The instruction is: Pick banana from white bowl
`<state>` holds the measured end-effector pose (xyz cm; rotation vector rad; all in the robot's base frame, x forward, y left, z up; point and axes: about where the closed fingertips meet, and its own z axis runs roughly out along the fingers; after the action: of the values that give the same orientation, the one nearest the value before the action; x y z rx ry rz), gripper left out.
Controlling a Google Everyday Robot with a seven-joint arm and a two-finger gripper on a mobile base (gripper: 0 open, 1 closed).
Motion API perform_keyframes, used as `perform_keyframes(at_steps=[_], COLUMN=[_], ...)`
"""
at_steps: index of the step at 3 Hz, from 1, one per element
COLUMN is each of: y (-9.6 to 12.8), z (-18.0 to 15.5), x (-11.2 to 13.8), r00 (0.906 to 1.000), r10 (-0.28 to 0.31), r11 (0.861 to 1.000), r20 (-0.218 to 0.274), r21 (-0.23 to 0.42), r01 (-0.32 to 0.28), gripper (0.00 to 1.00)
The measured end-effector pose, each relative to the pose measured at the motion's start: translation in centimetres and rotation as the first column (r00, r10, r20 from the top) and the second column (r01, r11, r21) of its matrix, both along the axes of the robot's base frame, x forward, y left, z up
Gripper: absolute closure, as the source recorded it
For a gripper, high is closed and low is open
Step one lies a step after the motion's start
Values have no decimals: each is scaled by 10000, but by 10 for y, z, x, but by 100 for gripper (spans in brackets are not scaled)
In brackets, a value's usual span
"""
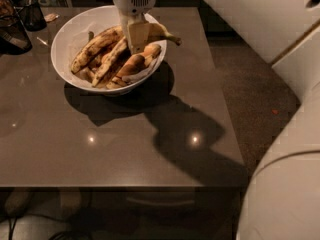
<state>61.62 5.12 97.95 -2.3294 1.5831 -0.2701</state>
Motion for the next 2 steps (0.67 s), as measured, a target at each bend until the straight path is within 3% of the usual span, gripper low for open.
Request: perform_keyframes(at_steps=[1,2], y=[-4,-9], z=[8,17], x=[-12,-34], r00=[9997,9989], r10=[233,437], r11=[9964,9837], r20=[-92,-182], r21=[820,1755], r01=[-225,-399], gripper=[100,100])
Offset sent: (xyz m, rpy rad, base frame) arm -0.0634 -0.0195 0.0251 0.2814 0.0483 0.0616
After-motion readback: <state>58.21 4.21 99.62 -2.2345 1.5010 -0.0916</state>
